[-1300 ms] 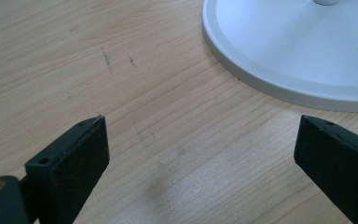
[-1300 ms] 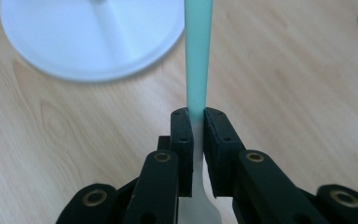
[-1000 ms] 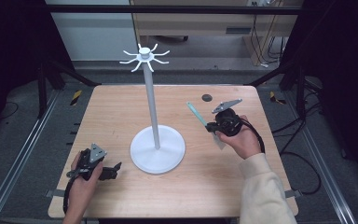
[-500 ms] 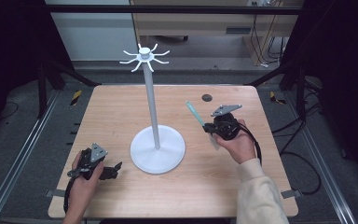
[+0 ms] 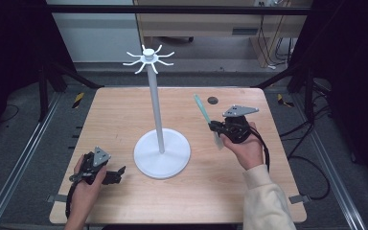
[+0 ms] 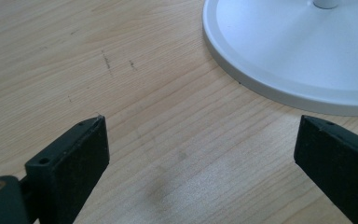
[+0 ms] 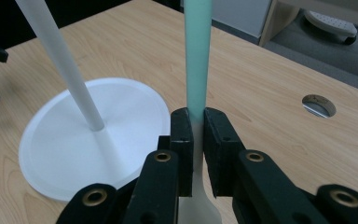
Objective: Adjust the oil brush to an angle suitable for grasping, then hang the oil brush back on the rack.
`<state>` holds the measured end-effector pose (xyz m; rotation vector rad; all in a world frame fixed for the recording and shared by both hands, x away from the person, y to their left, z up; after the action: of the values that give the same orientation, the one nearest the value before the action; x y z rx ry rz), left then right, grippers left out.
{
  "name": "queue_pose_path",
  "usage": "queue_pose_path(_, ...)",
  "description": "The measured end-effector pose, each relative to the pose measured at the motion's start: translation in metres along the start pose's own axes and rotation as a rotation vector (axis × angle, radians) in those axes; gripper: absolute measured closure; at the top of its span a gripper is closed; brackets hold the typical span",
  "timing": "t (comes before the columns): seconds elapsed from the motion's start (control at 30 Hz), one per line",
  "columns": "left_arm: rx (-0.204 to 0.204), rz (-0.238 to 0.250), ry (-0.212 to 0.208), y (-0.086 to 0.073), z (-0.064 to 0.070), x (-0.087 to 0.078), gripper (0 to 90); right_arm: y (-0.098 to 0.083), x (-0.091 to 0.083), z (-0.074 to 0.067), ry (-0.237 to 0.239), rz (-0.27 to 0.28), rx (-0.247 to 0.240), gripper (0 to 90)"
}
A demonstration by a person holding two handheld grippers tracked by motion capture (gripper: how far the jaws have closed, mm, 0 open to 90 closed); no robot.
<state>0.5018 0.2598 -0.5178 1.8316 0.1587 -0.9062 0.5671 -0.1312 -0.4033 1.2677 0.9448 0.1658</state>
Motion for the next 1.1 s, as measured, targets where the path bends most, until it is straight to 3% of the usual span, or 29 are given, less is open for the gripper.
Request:
queue_pose_path(0.6, 0.004, 0.002, -0.001, 0.001, 0.001, 0.0, 2.8, 0.028, -0.025, -0.022, 0.021, 0.136, -0.002, 82.6)
queue_pose_path(1.1, 0.006, -0.001, 0.001, 0.0, 0.0, 0.0, 2.8, 0.041, -0.035, -0.033, 0.048, 0.198, -0.001, 82.6)
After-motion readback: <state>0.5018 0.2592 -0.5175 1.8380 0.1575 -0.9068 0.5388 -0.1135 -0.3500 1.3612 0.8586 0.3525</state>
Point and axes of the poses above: each handheld gripper's, and its own axes: x roughly forward along the jaws, y roughly out of its top, z roughly to its right, the point moved 6 cm from there along x, roughly forward along the jaws
